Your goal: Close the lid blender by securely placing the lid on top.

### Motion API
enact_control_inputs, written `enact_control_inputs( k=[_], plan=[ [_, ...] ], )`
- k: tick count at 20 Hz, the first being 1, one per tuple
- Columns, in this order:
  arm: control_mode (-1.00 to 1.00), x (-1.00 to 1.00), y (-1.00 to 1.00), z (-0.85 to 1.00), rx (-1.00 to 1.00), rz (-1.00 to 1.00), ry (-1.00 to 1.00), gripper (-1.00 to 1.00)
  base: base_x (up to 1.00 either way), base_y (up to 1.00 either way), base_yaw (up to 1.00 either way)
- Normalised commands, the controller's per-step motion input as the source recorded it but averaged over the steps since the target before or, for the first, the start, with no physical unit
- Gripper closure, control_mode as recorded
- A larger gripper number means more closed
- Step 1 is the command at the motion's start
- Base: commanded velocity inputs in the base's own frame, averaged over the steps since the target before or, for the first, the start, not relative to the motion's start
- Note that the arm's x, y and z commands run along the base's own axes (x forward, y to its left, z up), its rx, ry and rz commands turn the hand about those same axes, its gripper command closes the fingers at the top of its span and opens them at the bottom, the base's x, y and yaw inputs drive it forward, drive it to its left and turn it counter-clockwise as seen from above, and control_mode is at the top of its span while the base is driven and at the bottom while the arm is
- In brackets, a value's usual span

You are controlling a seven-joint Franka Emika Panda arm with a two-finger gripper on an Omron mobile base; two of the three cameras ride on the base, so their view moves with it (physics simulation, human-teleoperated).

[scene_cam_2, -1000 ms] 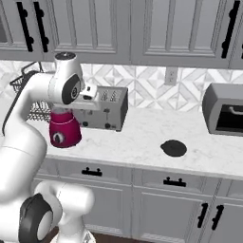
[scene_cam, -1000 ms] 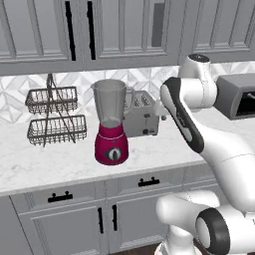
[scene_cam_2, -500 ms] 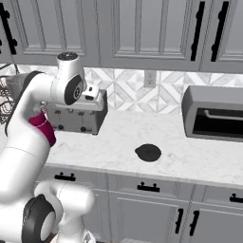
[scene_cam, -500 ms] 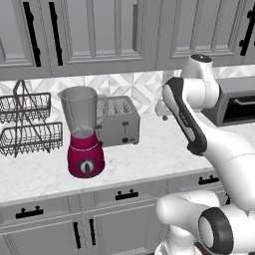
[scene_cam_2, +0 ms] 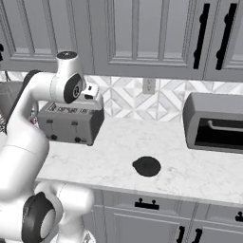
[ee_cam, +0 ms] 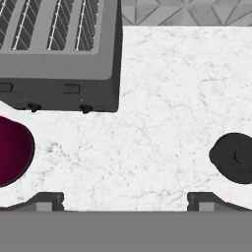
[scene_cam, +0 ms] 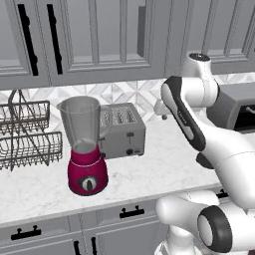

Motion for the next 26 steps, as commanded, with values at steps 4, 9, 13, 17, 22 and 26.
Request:
enact_control_inputs(
  k=[4, 9, 13, 17, 22, 26],
  plan=[
    [1.0, 0.0, 0.0, 0.0, 0.0, 0.0, 0.0, -1.0, 0.36, 0.0, 0.0],
    [1.0, 0.0, 0.0, 0.0, 0.0, 0.0, 0.0, -1.0, 0.17, -0.04, 0.0],
    [-1.0, -0.07, 0.0, -0.11, 0.0, 0.0, -0.02, -1.0, 0.0, 0.0, 0.0],
    [-1.0, -0.92, -0.69, -0.81, 0.08, -0.09, -0.05, -1.0, 0.0, 0.0, 0.0],
    [-1.0, -0.7, -1.0, -0.72, 0.2, -0.19, 0.02, -1.0, 0.0, 0.0, 0.0],
    [-1.0, -0.01, -1.0, -0.33, 0.18, -0.15, 0.14, -1.0, 0.0, 0.0, 0.0]
  ],
)
